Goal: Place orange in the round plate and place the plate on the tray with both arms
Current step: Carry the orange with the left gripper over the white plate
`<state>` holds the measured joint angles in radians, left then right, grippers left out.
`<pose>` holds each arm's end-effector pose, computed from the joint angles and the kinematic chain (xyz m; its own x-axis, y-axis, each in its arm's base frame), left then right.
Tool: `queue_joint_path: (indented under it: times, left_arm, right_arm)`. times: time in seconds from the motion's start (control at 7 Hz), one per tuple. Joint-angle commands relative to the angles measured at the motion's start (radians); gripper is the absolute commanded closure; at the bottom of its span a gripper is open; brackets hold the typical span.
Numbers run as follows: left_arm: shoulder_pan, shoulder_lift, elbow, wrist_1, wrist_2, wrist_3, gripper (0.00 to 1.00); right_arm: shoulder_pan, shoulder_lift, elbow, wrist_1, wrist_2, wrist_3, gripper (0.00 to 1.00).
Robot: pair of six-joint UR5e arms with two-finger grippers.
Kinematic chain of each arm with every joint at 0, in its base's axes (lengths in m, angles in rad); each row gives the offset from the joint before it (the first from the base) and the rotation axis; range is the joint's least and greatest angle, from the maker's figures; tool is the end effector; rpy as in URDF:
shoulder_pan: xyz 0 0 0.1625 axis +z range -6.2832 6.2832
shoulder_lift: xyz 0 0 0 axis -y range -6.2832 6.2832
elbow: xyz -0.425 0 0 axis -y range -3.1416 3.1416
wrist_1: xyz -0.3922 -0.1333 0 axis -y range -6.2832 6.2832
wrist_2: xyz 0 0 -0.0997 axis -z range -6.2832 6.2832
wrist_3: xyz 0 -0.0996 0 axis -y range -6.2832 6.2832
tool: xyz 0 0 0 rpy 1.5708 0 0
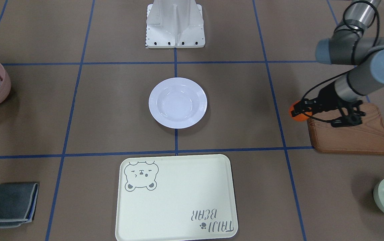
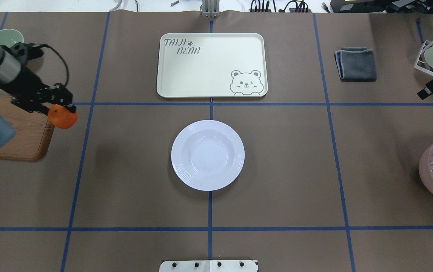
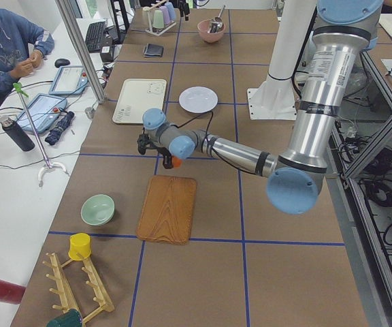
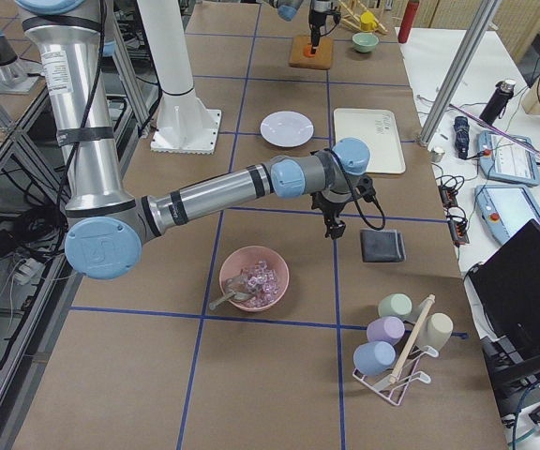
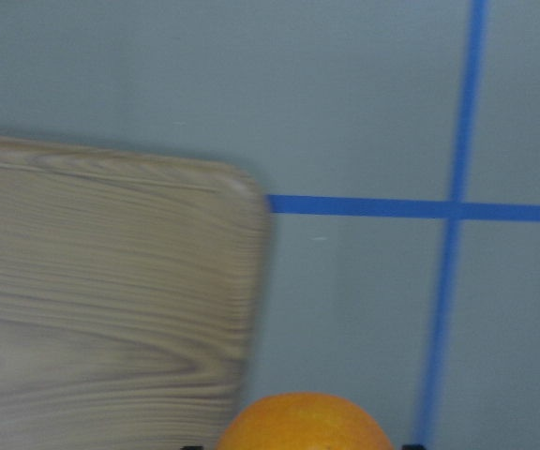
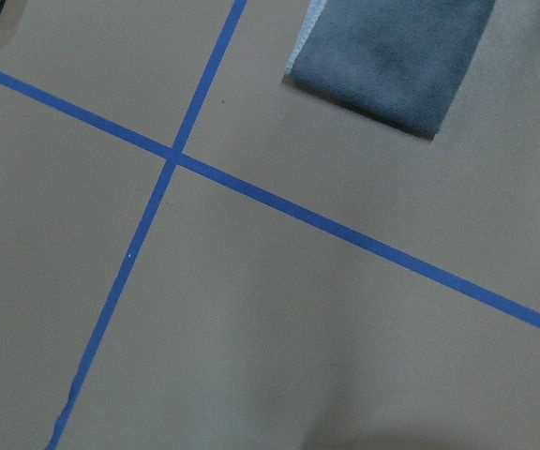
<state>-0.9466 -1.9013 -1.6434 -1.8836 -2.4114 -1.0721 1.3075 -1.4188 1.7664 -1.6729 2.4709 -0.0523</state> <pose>0.3129 -0.5356 0.3953 0.5094 -0.1614 -0.8452 0.0134 0.9836 -0.1798 -0.0884 -0.5405 0.4848 0.5366 -0.3941 0.7462 0.2809 0.9172 0.2824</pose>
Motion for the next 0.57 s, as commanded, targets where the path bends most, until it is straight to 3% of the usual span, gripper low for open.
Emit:
queue_joint_path:
  times: [0.0, 0.29, 0.43]
  left_arm:
    - [0.200, -0.283, 0.037, 0.032, 0.120, -0.375, 1.00]
    - [0.288, -0.475, 0.132, 0.122, 0.231, -0.387, 1.00]
    - [0.361, -0.488, 0.160, 0.123, 0.309, -0.397, 1.00]
  right_arm:
    - [-0.001, 0.021, -0.010, -0.001, -0.001, 0.031, 0.00]
    - [-0.008, 0.029, -0.008, -0.001, -0.001, 0.051, 0.00]
    - [-0.008, 0.034, -0.008, -0.001, -0.001, 0.052, 0.00]
